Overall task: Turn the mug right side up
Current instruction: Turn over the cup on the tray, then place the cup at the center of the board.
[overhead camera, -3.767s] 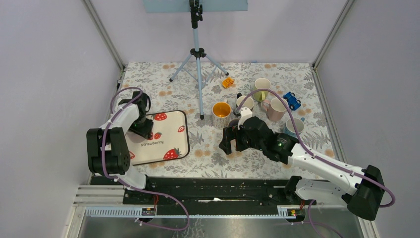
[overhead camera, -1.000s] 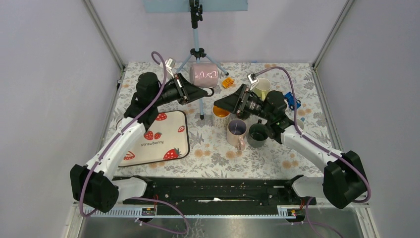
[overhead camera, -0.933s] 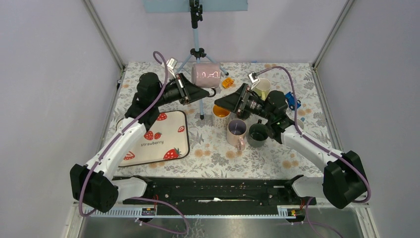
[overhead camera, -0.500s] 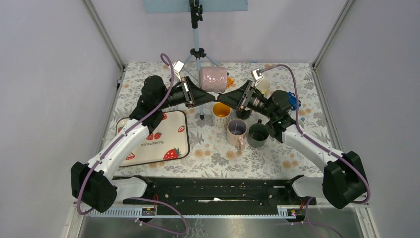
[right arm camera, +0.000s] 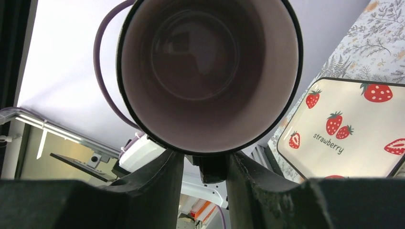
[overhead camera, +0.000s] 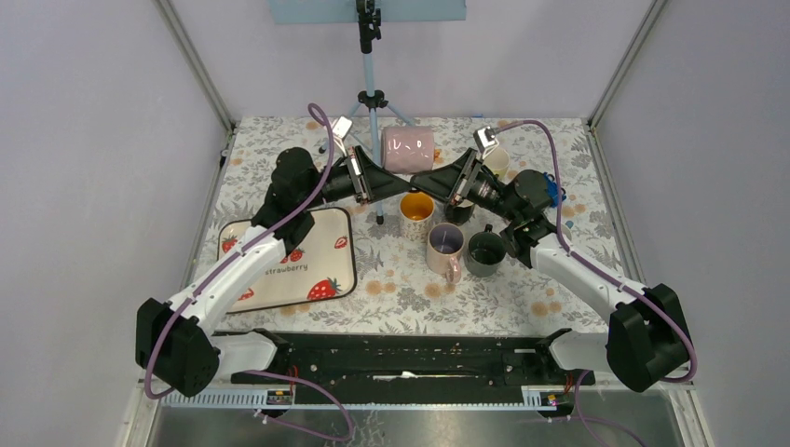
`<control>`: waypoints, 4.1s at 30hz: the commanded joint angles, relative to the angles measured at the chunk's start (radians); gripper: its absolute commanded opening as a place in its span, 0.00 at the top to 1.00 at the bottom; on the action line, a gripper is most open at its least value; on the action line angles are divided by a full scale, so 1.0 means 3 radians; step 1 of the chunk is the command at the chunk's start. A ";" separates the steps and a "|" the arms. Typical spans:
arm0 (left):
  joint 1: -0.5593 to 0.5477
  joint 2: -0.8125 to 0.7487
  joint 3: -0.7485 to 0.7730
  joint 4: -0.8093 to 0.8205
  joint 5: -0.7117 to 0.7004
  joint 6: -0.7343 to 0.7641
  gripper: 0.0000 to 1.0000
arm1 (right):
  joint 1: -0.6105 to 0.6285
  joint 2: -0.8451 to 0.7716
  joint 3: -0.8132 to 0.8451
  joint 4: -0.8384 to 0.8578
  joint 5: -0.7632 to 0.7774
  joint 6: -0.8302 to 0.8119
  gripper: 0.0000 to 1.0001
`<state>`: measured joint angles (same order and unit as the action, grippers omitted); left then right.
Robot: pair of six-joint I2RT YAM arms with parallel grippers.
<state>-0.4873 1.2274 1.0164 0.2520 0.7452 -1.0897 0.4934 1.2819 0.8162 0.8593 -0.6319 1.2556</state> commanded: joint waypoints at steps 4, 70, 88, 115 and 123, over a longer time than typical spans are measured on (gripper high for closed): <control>-0.0061 -0.0032 -0.0045 0.0600 -0.0006 -0.0038 1.00 | -0.0020 -0.0041 0.0078 0.0375 0.0002 0.0135 0.63; -0.0272 0.0294 -0.0724 0.1062 -0.0366 0.0009 0.54 | 0.0017 -0.0401 0.0678 -0.2326 0.0386 -0.1674 1.00; -0.0269 -0.0044 -0.1277 0.0919 -0.0494 0.0091 0.59 | 0.0695 -0.0265 0.0884 -0.3230 0.0882 -0.2425 1.00; -0.0271 0.0317 -0.2204 0.1185 -0.0617 0.0306 0.59 | 0.1849 0.0198 0.0195 -0.2972 0.2610 -0.2652 1.00; -0.0274 0.0519 -0.2234 0.1233 -0.0630 0.0349 0.60 | 0.1999 0.0390 0.0127 -0.2954 0.2858 -0.2676 1.00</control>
<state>-0.5762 1.3643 0.3431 0.4973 0.6048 -1.0122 1.0512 1.3975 0.8501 -0.0971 0.2115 0.4644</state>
